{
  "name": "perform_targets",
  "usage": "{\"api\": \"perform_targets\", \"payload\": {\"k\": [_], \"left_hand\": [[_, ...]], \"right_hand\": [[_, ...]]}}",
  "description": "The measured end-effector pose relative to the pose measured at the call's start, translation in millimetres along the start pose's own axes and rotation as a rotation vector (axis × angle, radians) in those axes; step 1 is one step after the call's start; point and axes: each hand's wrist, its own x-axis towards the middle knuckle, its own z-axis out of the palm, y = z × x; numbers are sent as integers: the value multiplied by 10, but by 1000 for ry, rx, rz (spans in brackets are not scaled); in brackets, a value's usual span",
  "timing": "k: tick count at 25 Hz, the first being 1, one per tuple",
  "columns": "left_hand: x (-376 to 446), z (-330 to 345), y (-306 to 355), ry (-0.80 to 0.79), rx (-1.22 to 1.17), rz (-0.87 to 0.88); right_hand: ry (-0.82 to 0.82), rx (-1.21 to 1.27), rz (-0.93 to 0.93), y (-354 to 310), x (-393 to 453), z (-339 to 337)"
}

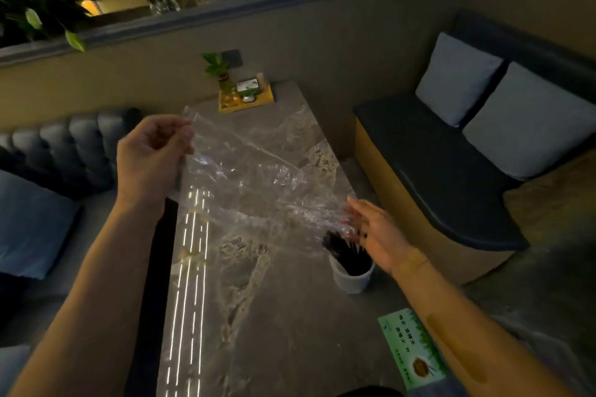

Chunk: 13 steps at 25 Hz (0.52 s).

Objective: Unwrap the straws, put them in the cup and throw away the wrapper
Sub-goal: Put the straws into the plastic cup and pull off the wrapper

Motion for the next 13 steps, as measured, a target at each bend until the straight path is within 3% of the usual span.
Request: {"api": "perform_targets", "payload": {"k": [6, 9, 13], "left_hand": [[-586, -698, -1135, 257, -54, -485], [-1072, -955, -1641, 362, -1, -616], [-1748, -1209, -2150, 386, 65, -780]], "right_hand": [[-149, -47, 46, 332, 62, 510], [-84, -144, 121, 612, 86, 682], [-48, -321, 246, 1118, 70, 777]]}}
